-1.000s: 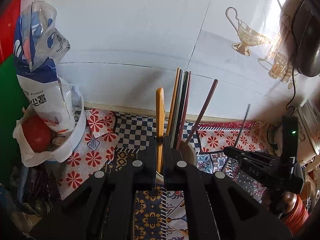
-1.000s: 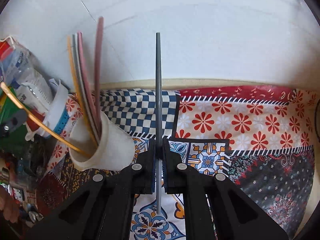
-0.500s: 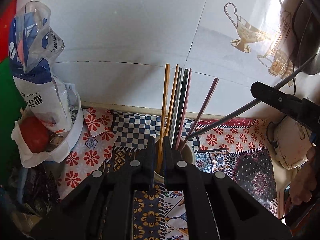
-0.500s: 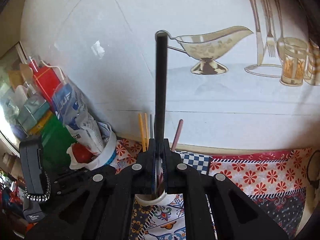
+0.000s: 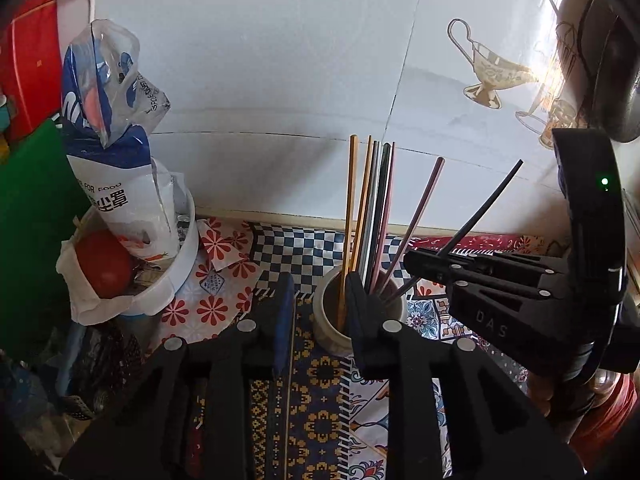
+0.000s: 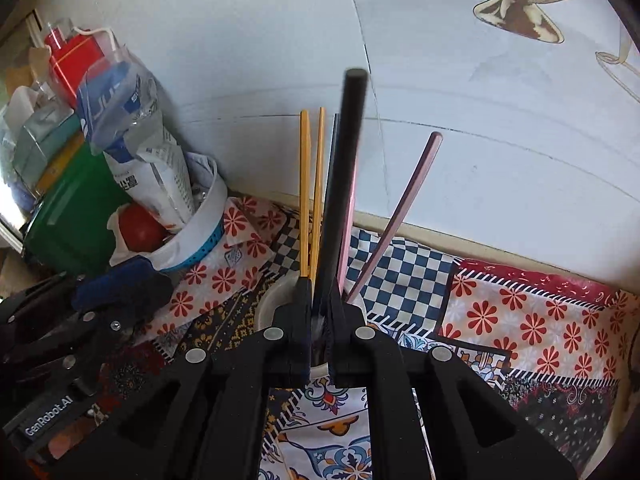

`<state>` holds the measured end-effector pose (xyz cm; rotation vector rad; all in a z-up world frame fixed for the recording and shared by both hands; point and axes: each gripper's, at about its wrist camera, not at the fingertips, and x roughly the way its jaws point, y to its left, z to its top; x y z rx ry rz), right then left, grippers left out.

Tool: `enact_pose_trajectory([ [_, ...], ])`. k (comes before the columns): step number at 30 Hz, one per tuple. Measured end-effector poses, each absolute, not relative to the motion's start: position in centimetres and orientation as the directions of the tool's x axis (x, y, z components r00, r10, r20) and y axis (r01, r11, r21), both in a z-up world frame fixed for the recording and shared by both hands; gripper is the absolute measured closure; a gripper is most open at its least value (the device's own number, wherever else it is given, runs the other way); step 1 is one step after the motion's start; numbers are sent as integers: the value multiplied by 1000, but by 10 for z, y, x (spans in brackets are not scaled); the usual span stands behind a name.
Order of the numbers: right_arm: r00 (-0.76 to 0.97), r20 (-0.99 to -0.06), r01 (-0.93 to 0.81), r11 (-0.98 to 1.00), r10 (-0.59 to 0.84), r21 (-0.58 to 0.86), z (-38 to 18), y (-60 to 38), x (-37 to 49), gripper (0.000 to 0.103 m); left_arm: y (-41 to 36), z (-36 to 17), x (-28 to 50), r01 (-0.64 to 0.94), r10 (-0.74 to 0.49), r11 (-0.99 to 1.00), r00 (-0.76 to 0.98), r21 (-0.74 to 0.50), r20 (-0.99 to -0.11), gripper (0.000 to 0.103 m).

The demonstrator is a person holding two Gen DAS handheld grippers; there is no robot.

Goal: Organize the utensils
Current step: 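Open both grippers and move them back over the row of sticks, then grasp the pink-brown stick with left gripper while right gripper grasps the teal stick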

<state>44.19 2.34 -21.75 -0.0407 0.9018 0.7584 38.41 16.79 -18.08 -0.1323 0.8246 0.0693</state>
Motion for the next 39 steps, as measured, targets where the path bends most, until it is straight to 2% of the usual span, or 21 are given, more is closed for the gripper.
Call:
enact_pose_trajectory([
  [4, 364, -753, -617, 747, 549, 247, -219, 23, 439, 95, 169, -177, 373, -121, 11, 988, 681, -98, -732, 73],
  [9, 399, -772, -614, 769, 495, 176, -216, 19, 426, 69, 170, -170, 357, -132, 14, 986, 690, -107, -724, 69],
  [11, 411, -773, -613, 774, 484, 158, -213, 13, 418, 66, 169, -165, 349, -133, 16, 985, 693, -107, -720, 67],
  [18, 462, -744, -605, 785, 482, 133, -191, -15, 385, 66, 159, -152, 319, -120, 17, 988, 710, -98, -704, 61],
  [22, 508, -715, -602, 791, 481, 104, -181, -35, 364, 64, 147, -148, 306, -101, 19, 992, 720, -78, -693, 53],
  [26, 531, -699, -582, 806, 479, 110, -180, -60, 349, 52, 130, -152, 302, -69, -9, 994, 710, -83, -704, 50],
  [28, 548, -697, -552, 826, 462, 113, -184, -75, 344, 50, 120, -158, 301, -51, -22, 996, 699, -80, -715, 48],
  [39, 499, -810, -373, 920, 307, 119, -257, -158, 333, 50, 47, -233, 310, 80, -120, 993, 531, -91, -839, 48],
])
